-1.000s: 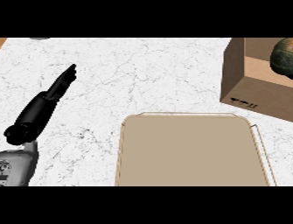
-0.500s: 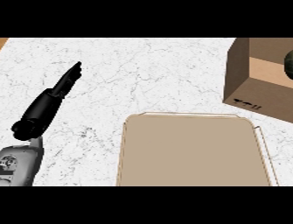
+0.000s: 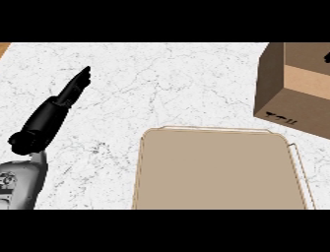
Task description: Pick the squash from the tray and place it in the cardboard box
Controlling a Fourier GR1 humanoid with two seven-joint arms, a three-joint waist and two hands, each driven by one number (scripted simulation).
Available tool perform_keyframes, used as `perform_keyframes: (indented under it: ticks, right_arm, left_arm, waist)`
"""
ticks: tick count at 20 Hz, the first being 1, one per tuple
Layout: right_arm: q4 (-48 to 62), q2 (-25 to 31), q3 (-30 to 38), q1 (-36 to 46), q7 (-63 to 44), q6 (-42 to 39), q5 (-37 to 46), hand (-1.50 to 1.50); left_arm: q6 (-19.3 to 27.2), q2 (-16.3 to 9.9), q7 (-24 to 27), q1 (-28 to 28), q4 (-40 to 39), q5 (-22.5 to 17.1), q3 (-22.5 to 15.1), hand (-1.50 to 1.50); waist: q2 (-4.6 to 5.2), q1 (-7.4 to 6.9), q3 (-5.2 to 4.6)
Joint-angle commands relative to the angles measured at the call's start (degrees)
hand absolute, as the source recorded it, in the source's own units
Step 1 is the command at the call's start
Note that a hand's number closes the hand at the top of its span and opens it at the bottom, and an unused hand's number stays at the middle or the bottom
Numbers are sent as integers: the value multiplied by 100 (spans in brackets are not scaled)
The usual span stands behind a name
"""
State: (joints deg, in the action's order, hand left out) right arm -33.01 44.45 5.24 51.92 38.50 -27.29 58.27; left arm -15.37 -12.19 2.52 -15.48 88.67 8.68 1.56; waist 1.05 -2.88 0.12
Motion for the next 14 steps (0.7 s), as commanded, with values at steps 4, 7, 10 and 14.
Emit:
perform_keyframes:
  ticks: [4, 7, 10, 14]
  right_arm:
    - [616, -261, 734, 326, 1185, -407, -1099, -150]
    - [1204, -579, 1760, 539, 709, -924, -2252, -150]
    - [1784, -505, 2438, 753, -18, -1286, -2946, -150]
    - [2370, -9, 3036, 987, -896, -1479, -3499, -150]
  left_arm:
    - [115, 100, 208, 290, -53, 132, -76, 0]
    - [75, 11, 177, 161, -11, 117, -28, 0]
    - [57, 26, 75, 24, -47, -20, 82, 0]
    - [38, -27, 293, 130, -24, 84, 19, 0]
  waist:
    - [-44, 89, 0]
    - [-63, 102, 17]
    - [-42, 123, 12]
    - [5, 34, 8]
